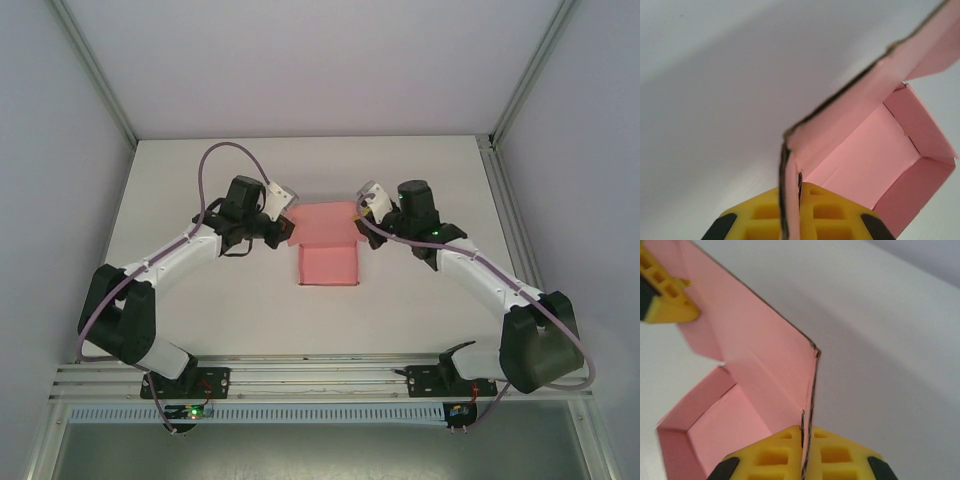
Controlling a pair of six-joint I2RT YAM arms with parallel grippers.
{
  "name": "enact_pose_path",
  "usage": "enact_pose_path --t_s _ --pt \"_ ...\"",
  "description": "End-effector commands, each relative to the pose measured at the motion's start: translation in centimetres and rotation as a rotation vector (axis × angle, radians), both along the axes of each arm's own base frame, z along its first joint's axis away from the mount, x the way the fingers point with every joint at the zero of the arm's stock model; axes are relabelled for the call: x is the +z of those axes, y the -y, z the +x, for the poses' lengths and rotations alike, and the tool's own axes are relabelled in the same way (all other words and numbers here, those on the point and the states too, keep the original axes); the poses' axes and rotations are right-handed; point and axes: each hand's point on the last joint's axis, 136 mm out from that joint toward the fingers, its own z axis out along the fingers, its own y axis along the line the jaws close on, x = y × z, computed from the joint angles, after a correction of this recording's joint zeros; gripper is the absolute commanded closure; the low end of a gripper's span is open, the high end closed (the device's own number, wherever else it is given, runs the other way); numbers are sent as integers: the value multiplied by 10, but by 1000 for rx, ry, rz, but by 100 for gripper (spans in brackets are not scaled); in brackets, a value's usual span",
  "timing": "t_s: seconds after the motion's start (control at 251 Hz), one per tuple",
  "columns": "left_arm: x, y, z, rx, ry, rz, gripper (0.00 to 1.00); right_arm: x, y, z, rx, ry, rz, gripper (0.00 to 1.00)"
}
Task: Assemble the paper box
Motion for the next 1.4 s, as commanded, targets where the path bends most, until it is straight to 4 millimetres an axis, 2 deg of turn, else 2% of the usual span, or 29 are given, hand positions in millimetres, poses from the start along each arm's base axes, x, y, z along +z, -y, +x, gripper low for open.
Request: enact_pose_path --t_s 0.0,0.084,0.204,0.287,0.351,0.423,0.507,0.599,0.702,0.814,0.862,1.121,1.217,1.305,1.341,1.397 --pt "41 9 34 191 58 -88 100 28 22 40 -364 126 15 100" --pt "58 11 56 365 105 -108 100 41 33 57 -618 134 152 100" --pt "64 18 77 533 110 -178 100 52 15 65 -763 254 277 100" --pt "60 27 87 599 106 -227 100 49 3 70 -839 272 364 100" --pt "53 30 94 655 79 -269 100 41 -10 75 -877 283 402 100" --pt "42 34 101 688 58 -310 100 22 -27 81 -863 276 381 100" --pt "30 47 106 629 55 -303 100 0 -58 84 -737 237 358 100" --pt "16 53 106 583 67 -254 100 -15 -74 79 -643 186 356 100" --pt "3 52 96 537 88 -215 100 -26 -70 71 -618 188 337 100" --pt "-10 45 76 492 114 -216 100 -37 -67 56 -553 211 310 99" --pt "-13 45 66 457 125 -234 100 -51 -63 45 -522 199 286 98" --pt "-52 42 21 355 115 -211 100 -78 -53 4 -408 248 296 98" --pt "-58 39 11 338 100 -191 91 -80 -48 -2 -413 261 271 99" --pt "-55 32 4 352 91 -181 75 -81 -42 -4 -436 274 250 100" --pt "-52 30 0 349 93 -178 63 -81 -40 -5 -445 277 242 100" --pt "-46 24 -6 362 89 -161 62 -83 -38 -7 -452 280 222 100"
